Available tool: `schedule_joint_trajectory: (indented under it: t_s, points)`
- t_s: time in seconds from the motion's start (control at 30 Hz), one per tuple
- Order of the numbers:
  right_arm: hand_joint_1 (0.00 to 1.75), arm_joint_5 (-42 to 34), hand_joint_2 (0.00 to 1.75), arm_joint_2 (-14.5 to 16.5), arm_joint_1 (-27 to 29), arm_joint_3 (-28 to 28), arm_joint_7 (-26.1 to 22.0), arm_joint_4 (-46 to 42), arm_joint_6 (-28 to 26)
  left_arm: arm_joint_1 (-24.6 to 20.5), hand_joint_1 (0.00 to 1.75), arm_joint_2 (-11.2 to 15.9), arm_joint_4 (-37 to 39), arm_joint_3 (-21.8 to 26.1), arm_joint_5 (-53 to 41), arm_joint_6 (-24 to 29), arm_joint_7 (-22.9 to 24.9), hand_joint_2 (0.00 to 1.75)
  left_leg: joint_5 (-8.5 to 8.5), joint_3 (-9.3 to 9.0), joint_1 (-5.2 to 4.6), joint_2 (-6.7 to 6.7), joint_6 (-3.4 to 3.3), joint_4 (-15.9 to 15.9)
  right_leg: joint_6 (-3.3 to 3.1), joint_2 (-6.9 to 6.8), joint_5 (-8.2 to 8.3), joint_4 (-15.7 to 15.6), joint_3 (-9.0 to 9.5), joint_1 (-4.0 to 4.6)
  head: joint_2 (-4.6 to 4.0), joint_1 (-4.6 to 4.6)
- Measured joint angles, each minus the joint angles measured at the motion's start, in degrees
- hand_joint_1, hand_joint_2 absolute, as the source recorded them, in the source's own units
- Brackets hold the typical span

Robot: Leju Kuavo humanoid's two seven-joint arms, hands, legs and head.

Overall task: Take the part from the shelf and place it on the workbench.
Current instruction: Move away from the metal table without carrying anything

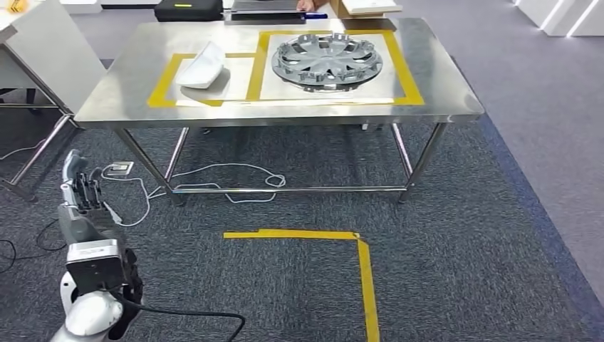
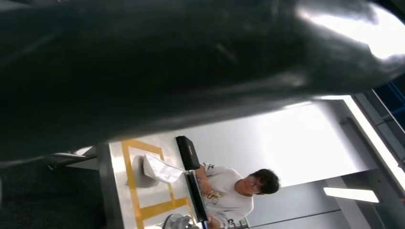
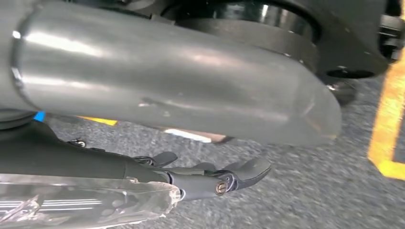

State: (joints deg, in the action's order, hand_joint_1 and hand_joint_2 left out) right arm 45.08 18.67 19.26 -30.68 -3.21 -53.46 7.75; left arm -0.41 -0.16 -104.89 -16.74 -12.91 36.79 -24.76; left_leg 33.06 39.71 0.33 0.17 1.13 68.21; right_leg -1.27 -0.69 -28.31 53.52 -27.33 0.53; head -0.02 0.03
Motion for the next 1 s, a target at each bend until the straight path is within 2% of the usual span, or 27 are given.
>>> schedule_joint_trajectory:
  t_s: [0.03,0.07,0.1,0.13,0.17,0.2,0.23,0.27,0.33,0.37,0.4,0.47,0.5,0.53,0.57,0.6,0.63,0.67,0.7,0.73,0.77,0.8,0.83,0.87,0.9,0.93,1.0]
  points:
    - [0.0,0.01,0.0,0.0,-0.02,-0.03,0.0,0.0,0.02,0.02,0.0,0.01,0.0,0.0,-0.01,0.0,0.0,0.0,0.43,-0.18,0.06,0.0,0.16,2.92,0.05,-0.07,0.73,0.45,-1.22,0.0,0.0,-0.01]
    - [0.0,0.01,0.0,0.0,-0.03,-0.05,0.0,0.0,0.03,0.03,0.0,0.01,0.0,0.0,-0.01,0.0,0.0,0.0,-0.69,-0.86,0.11,0.0,0.25,4.57,0.14,-0.14,1.45,1.04,-2.59,-0.02,0.0,-0.05]
    - [0.0,0.01,0.0,0.0,-0.04,-0.07,0.0,0.0,0.03,0.05,0.0,0.01,0.0,0.0,-0.01,0.0,0.0,0.0,-2.73,-2.2,0.15,0.0,0.27,4.57,0.29,-0.2,2.09,1.74,-4.02,-0.03,0.0,-0.08]
    - [0.0,0.01,0.0,0.0,-0.05,-0.1,0.0,0.0,0.03,0.06,0.0,0.01,0.0,0.0,-0.02,0.01,0.0,0.0,-4.44,-4.41,0.18,0.0,0.18,2.77,0.47,-0.22,2.7,2.5,-5.43,-0.05,0.0,-0.1]
    - [0.0,0.01,0.0,0.0,-0.06,-0.13,0.0,-0.01,0.04,0.07,0.0,0.01,-0.01,0.0,-0.05,0.01,0.0,0.0,-4.72,-7.43,0.15,-0.01,0.0,-0.71,0.71,-0.2,3.21,3.29,-6.76,0.01,0.0,-0.1]
    - [0.0,0.01,0.0,0.0,-0.07,-0.15,-0.01,-0.01,0.05,0.07,0.0,0.01,-0.04,-0.01,-0.12,0.02,-0.01,0.0,-3.85,-10.4,0.09,-0.04,-0.3,-4.72,0.95,-0.18,3.7,3.93,-7.8,0.08,0.0,-0.06]
    - [0.0,0.01,0.0,0.0,-0.09,-0.16,-0.02,-0.01,0.06,0.09,0.0,0.01,-0.08,-0.01,-0.19,0.02,-0.01,0.0,-2.58,-12.58,-0.01,-0.07,-0.63,-8.13,1.19,-0.17,4.29,4.38,-8.54,0.13,0.0,-0.04]
    - [0.0,0.01,0.0,0.0,-0.1,-0.16,-0.04,-0.01,0.07,0.15,0.0,0.01,-0.11,-0.02,-0.25,0.02,-0.01,0.0,-1.58,-13.72,-0.18,-0.1,-1.02,-10.41,1.46,-0.17,4.95,4.51,-9.0,0.14,0.0,-0.01]
    - [0.0,0.01,0.0,-0.01,0.03,-0.2,-0.08,0.0,0.07,0.34,0.0,0.01,-0.13,-0.02,-0.3,0.02,-0.01,0.0,-2.12,-13.1,-0.26,0.05,-1.86,-11.41,2.05,-0.05,5.93,4.35,-9.54,-0.01,0.0,-0.04]
    - [0.0,0.02,0.0,-0.01,0.14,-0.24,-0.08,0.01,0.08,0.43,0.0,-0.01,-0.13,-0.02,-0.29,0.02,0.0,0.0,-2.87,-12.46,-0.21,0.2,-2.34,-11.54,2.41,0.12,5.01,4.76,-9.86,-0.12,0.0,0.02]
    - [0.0,0.02,0.0,-0.02,0.21,-0.27,-0.08,0.02,0.09,0.47,0.0,-0.05,-0.13,-0.01,-0.28,0.02,0.0,0.0,-3.6,-11.65,-0.11,0.33,-2.77,-11.71,2.78,0.29,2.82,6.17,-10.47,-0.22,0.0,0.08]
    - [0.0,0.03,0.0,-0.02,0.2,-0.31,-0.07,0.04,0.1,0.53,0.0,-0.14,-0.13,0.01,-0.27,0.02,0.01,0.0,-5.07,-9.7,-0.03,0.43,-3.24,-11.78,3.41,0.49,-3.54,11.93,-11.88,-0.47,0.0,0.3]
    - [0.0,0.05,0.0,-0.02,0.16,-0.32,-0.08,0.04,0.1,0.61,0.0,-0.16,-0.13,0.01,-0.24,-0.05,0.04,0.0,-5.82,-8.63,-0.03,0.44,-3.25,-11.77,3.63,0.49,-5.62,15.56,-12.46,-0.56,0.0,0.36]
    - [0.0,0.07,0.0,-0.02,0.12,-0.34,-0.09,0.05,0.11,0.73,0.0,-0.19,-0.13,0.02,-0.09,-0.21,0.15,0.0,-6.68,-7.55,-0.03,0.47,-3.17,-11.73,3.77,0.49,-5.84,18.8,-12.65,-0.62,0.0,0.4]
    - [0.0,0.07,0.0,-0.02,0.11,-0.35,-0.11,0.05,0.11,0.88,0.0,-0.22,-0.13,0.02,0.2,-0.48,0.34,0.0,-7.56,-6.39,-0.03,0.51,-3.04,-11.67,3.82,0.5,-4.31,21.05,-12.39,-0.65,0.0,0.41]
    - [0.0,0.04,0.0,-0.02,0.11,-0.36,-0.13,0.06,0.11,1.05,0.0,-0.26,-0.13,0.02,0.59,-0.83,0.6,0.0,-8.42,-5.31,-0.04,0.54,-2.89,-11.62,3.79,0.5,-1.83,21.79,-11.46,-0.68,0.0,0.43]
    - [0.0,-0.04,0.0,-0.02,0.09,-0.37,-0.14,0.07,0.1,1.22,0.0,-0.31,-0.13,0.02,0.99,-1.16,0.84,0.0,-9.24,-4.31,-0.04,0.56,-2.7,-11.58,3.65,0.5,0.31,20.62,-9.51,-0.68,0.0,0.43]
    - [0.0,-0.15,0.0,-0.02,0.06,-0.38,-0.15,0.07,0.09,1.35,0.0,-0.37,-0.13,0.02,1.29,-1.43,1.03,0.0,-9.98,-3.59,-0.07,0.56,-2.48,-11.53,3.41,0.51,0.83,17.37,-6.36,-0.66,0.0,0.42]
    - [0.0,-0.31,0.0,-0.02,0.02,-0.39,-0.15,0.07,0.06,1.43,0.0,-0.44,-0.13,0.02,1.53,-1.6,1.15,0.0,-10.59,-3.14,-0.15,0.54,-2.24,-11.43,3.16,0.52,-0.2,12.24,-2.32,-0.59,0.0,0.45]
    - [0.0,-0.56,0.0,-0.02,-0.05,-0.4,-0.12,0.07,0.03,1.49,0.0,-0.52,-0.13,0.02,1.73,-1.71,1.23,0.0,-11.17,-2.84,-0.27,0.54,-1.96,-11.3,2.92,0.52,-2.19,7.03,1.32,-0.54,0.0,0.45]
    - [0.0,-0.91,0.0,-0.02,-0.11,-0.39,0.01,0.07,0.01,1.53,0.0,-0.58,-0.13,0.03,1.98,-1.81,1.36,0.0,-11.75,-2.63,-0.33,0.58,-1.66,-11.21,2.62,0.57,-4.07,3.02,3.81,-0.46,0.0,0.43]
    - [0.0,-1.42,0.0,-0.02,-0.07,-0.37,0.27,0.07,-0.01,1.64,0.0,-0.65,-0.12,0.04,2.34,-1.95,1.61,0.0,-12.29,-2.41,-0.36,0.64,-1.31,-11.18,2.26,0.61,-5.03,0.63,4.96,-0.39,0.0,0.46]
    - [0.0,-1.99,0.0,-0.02,0.05,-0.35,0.65,0.07,-0.02,1.87,0.0,-0.7,-0.11,0.04,2.71,-2.1,1.92,0.0,-12.69,-2.17,-0.29,0.68,-0.95,-11.18,1.82,0.63,-5.24,0.05,4.86,-0.44,0.0,0.46]
    - [0.0,-2.6,0.0,-0.01,0.31,-0.33,1.09,0.06,-0.08,2.19,0.0,-0.74,-0.08,0.04,3.11,-2.26,2.3,0.0,-12.25,-1.93,-0.18,0.65,-0.6,-10.87,1.3,0.66,-4.92,0.07,4.52,-0.46,0.0,0.45]
    - [0.0,-3.14,0.0,-0.01,0.65,-0.3,1.47,0.04,-0.18,2.59,0.0,-0.77,-0.04,0.04,3.5,-2.44,2.68,0.0,-10.85,-1.6,-0.11,0.58,-0.29,-9.82,0.86,0.63,-4.49,0.01,4.27,-0.5,0.0,0.44]
    - [0.0,-3.56,0.0,0.0,0.96,-0.27,1.78,0.03,-0.28,2.98,0.0,-0.78,0.04,0.08,3.83,-2.56,2.96,0.0,-8.48,-0.98,-0.03,0.49,-0.04,-7.49,0.5,0.61,-4.03,-0.02,3.98,-0.52,0.0,0.37]
    - [0.0,-4.07,0.0,0.0,1.42,-0.2,2.06,0.0,-0.45,3.6,0.0,-0.78,0.26,0.17,4.27,-2.75,3.29,0.0,-3.37,0.75,0.04,0.41,0.31,-0.28,0.09,0.73,-3.27,0.1,3.2,-0.35,0.0,0.3]
